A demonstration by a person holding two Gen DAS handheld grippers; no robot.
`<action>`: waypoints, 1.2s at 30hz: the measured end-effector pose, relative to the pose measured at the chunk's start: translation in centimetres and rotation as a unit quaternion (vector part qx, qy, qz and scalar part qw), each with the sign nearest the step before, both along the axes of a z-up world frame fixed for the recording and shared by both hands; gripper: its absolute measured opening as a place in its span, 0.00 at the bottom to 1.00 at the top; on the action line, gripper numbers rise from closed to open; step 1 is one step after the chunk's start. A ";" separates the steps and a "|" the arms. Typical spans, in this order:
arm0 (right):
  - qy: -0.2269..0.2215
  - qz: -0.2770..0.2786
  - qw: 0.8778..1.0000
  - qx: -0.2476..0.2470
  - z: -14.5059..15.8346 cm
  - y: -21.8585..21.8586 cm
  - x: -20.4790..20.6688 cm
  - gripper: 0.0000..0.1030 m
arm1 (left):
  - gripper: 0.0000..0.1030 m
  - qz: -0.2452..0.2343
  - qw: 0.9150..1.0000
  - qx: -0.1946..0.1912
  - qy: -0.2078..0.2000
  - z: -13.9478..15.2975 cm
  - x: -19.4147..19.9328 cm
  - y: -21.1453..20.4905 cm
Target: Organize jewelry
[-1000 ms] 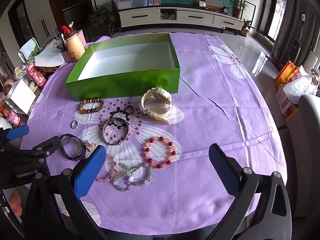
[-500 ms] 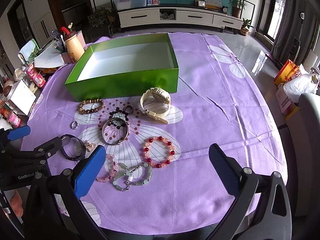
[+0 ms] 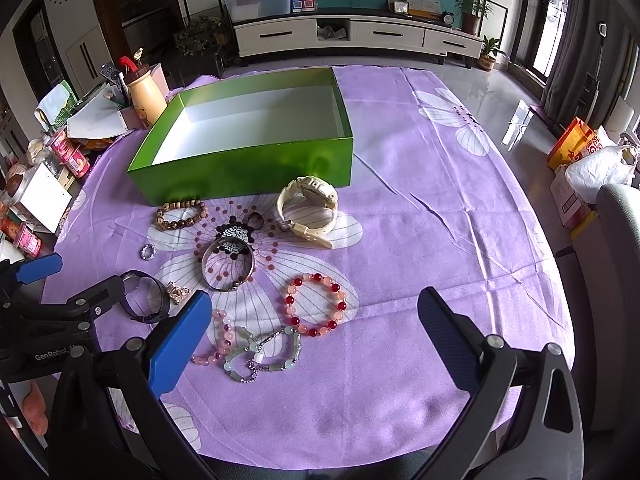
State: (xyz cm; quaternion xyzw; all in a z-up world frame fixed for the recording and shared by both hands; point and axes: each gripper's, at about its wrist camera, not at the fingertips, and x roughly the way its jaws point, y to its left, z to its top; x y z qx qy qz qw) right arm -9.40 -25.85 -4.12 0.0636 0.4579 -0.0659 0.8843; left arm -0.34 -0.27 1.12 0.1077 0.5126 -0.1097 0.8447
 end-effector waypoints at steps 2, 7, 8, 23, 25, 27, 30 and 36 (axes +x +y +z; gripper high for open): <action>0.001 0.000 1.000 0.001 0.0 -0.1 0.0 0.99 | 0.98 0.000 1.000 0.001 -0.001 0.0 0.0 0.0; 0.000 0.001 1.000 0.001 0.0 0.0 -0.1 0.99 | 0.98 0.000 1.000 -0.001 0.000 0.1 -0.1 0.0; 0.000 0.001 1.000 0.001 -0.1 0.0 -0.1 0.99 | 0.98 0.000 1.000 -0.002 0.000 0.1 -0.1 0.1; 0.003 -0.001 1.000 0.002 -0.2 -0.2 -0.1 0.99 | 0.98 -0.006 1.000 -0.019 0.005 -0.2 0.0 0.1; 0.003 -0.003 1.000 0.006 -0.3 -0.5 -0.1 0.99 | 0.98 -0.008 1.000 -0.030 0.004 -0.1 0.1 0.4; 0.003 -0.005 1.000 0.011 -0.4 -0.7 -0.1 0.99 | 0.98 -0.008 0.999 -0.037 0.001 -0.1 0.2 0.7; 0.004 -0.005 1.000 0.016 -0.5 -0.9 0.0 0.99 | 0.98 -0.001 0.999 -0.046 0.003 -0.1 0.7 1.2; 0.003 0.002 1.000 0.028 -0.6 -1.2 0.1 0.99 | 0.98 0.025 0.997 -0.066 0.008 -0.3 1.6 2.9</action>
